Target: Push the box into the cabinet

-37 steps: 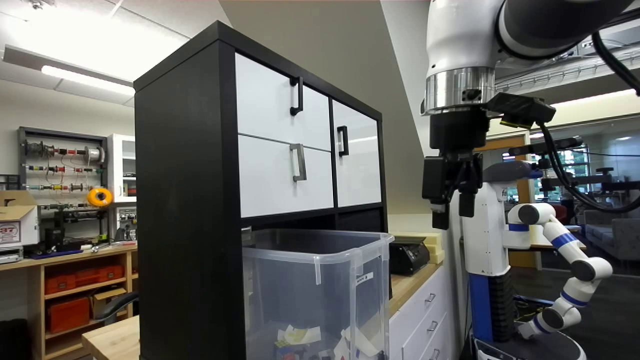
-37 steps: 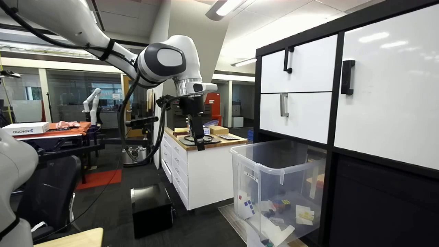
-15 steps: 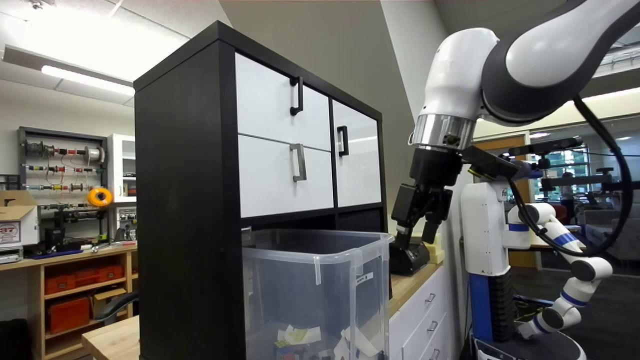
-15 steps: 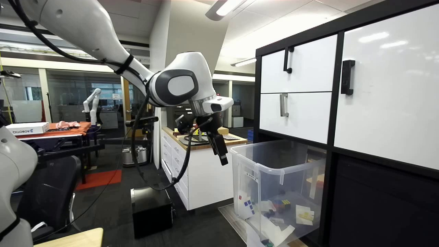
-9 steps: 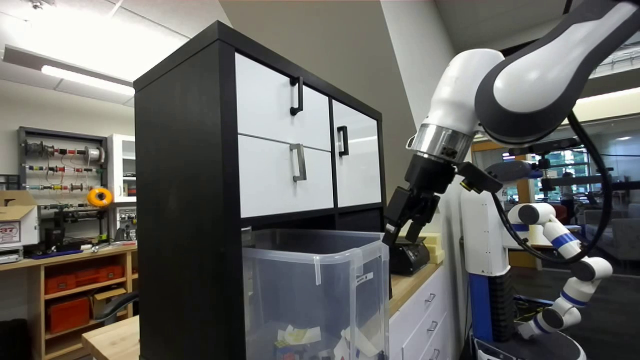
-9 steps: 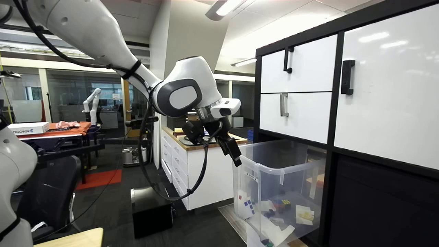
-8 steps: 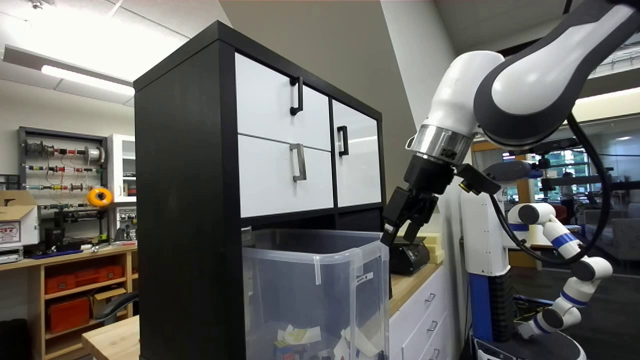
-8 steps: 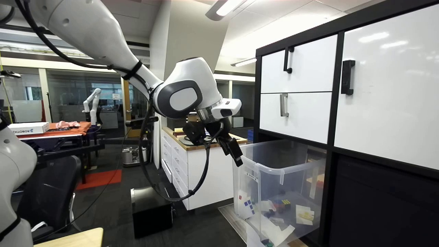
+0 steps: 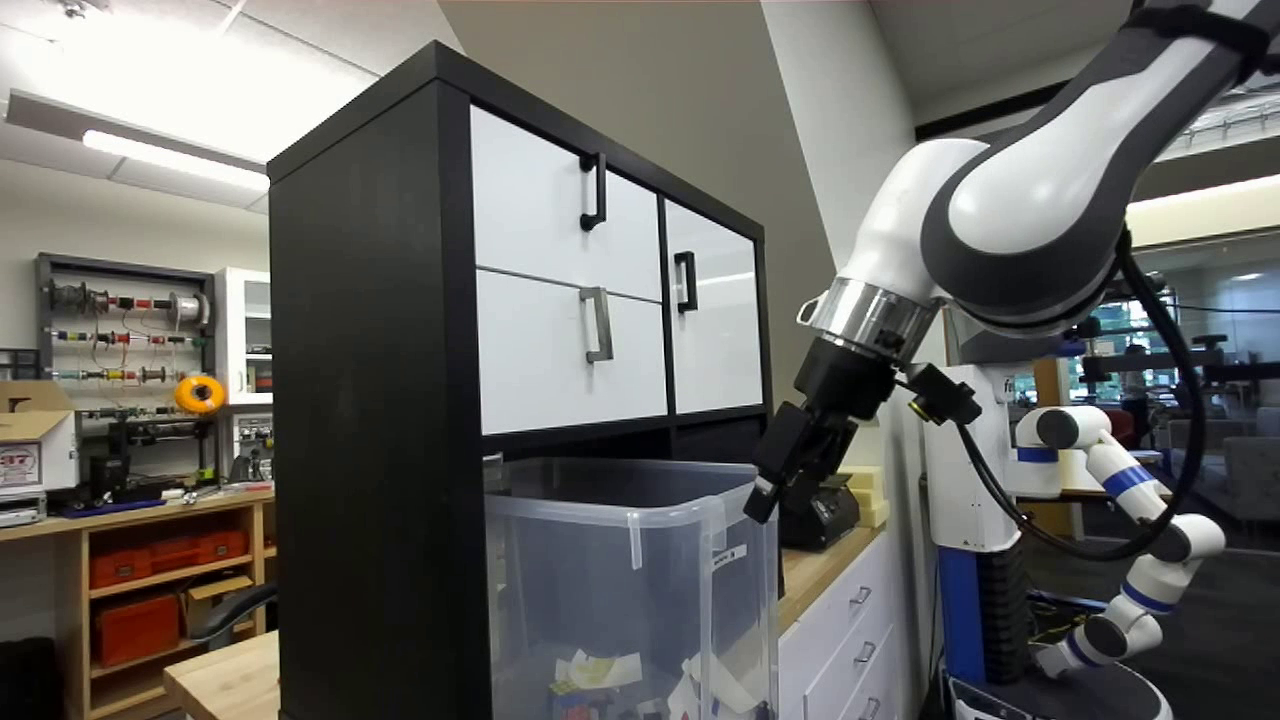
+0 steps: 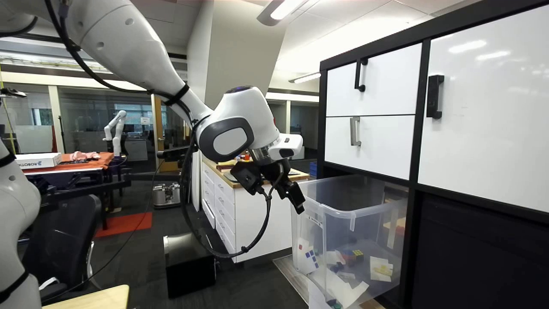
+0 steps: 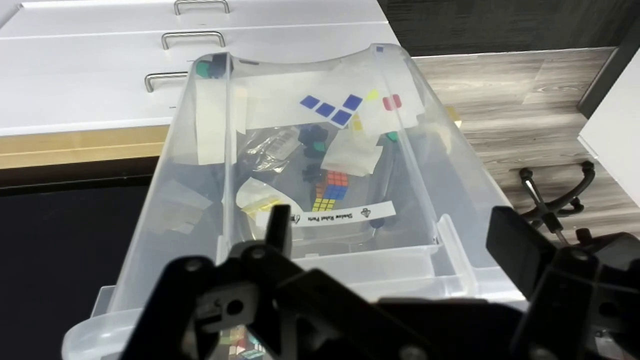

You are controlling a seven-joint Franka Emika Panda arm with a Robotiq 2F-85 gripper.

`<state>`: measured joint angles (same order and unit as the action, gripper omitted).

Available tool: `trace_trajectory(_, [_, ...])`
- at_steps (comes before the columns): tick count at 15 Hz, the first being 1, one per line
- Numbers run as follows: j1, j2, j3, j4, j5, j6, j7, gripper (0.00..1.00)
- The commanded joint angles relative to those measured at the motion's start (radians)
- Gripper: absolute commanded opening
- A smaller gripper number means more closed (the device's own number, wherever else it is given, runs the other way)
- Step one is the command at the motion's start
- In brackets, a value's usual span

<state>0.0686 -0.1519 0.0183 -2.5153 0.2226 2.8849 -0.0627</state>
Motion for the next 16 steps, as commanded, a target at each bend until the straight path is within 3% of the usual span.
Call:
trace_trajectory(1, [0.029, 0.04, -0.024, 0.005, 0.078, 0.054, -0.095, 0.96])
trace_trajectory(2, [0.032, 0.052, -0.026, 0.011, 0.098, 0.061, -0.117, 0.73])
trace_trajectory(4, [0.031, 0.083, -0.029, 0.028, 0.14, 0.079, -0.156, 0.68])
trace_trajectory(13, [0.009, 0.226, -0.002, 0.163, 0.373, 0.157, -0.328, 0.08])
trace_trajectory(16, [0.002, 0.265, 0.006, 0.209, 0.414, 0.164, -0.364, 0.0])
